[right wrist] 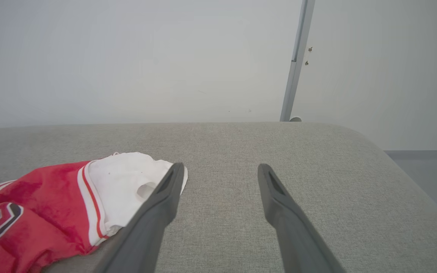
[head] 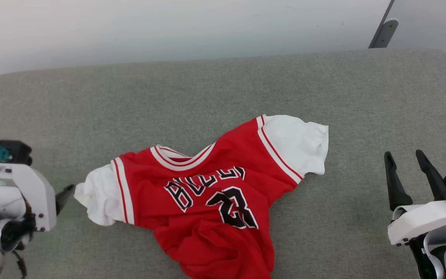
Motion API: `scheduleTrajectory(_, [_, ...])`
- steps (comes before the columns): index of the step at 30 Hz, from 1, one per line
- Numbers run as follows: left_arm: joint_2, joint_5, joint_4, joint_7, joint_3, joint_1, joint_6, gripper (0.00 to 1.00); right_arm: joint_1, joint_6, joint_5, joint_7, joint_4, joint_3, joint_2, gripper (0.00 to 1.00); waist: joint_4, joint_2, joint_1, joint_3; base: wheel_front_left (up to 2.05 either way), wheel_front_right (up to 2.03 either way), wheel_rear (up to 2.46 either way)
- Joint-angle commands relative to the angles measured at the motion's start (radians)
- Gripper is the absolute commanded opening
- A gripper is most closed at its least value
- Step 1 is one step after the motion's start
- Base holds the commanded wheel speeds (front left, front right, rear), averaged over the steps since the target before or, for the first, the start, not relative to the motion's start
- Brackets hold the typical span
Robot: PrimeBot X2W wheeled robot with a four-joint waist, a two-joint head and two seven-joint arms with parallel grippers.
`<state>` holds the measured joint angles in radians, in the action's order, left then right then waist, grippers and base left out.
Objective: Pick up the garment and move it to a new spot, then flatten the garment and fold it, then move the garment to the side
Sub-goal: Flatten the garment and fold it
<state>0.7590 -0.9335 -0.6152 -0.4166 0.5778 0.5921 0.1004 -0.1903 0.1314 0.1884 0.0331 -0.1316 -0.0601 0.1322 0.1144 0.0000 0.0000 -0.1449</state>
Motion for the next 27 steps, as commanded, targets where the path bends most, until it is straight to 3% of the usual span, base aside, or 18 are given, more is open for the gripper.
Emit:
scheduleTrajectory(1, [-0.007, -0.017, -0.005, -0.016, -0.001, 0.012, 0.007, 1.0, 0.004, -0.002, 0.006, -0.003, 0.005, 0.004, 0.008, 1.0, 0.004, 0.0, 0.0, -0.004, 0.0, 0.0, 0.0])
scheduleTrajectory(9, [-0.019, -0.064, 0.028, -0.124, 0.019, 0.033, 0.016, 1.0, 0.017, -0.002, 0.004, -0.013, 0.023, 0.0, 0.009, 1.0, 0.02, 0.0, 0.0, -0.027, 0.0, 0.0, 0.0])
scheduleTrajectory(19, [-0.076, -0.043, -0.055, -0.103, 0.054, 0.038, 0.011, 0.97, -0.009, -0.002, 0.006, -0.015, 0.035, 0.004, 0.008, 1.0, 0.031, 0.0, 0.0, -0.071, 0.0, 0.0, 0.0])
scheduleTrajectory(20, [-0.083, -0.047, -0.069, -0.104, 0.054, 0.041, 0.013, 0.4, -0.011, -0.002, 0.006, -0.014, 0.034, 0.003, 0.01, 1.0, 0.031, 0.0, 0.0, -0.073, 0.0, 0.0, 0.0])
scheduleTrajectory(21, [-0.094, -0.057, -0.091, -0.111, 0.056, 0.045, 0.017, 0.0, -0.014, -0.002, 0.005, -0.012, 0.035, 0.002, 0.01, 1.0, 0.032, 0.0, 0.0, -0.077, 0.0, 0.0, 0.0])
scheduleTrajectory(27, [-0.064, -0.05, -0.117, -0.121, 0.062, 0.075, 0.021, 0.0, -0.011, -0.002, 0.003, -0.011, 0.032, -0.011, 0.014, 1.0, 0.024, 0.0, 0.0, -0.078, 0.0, 0.0, 0.0])
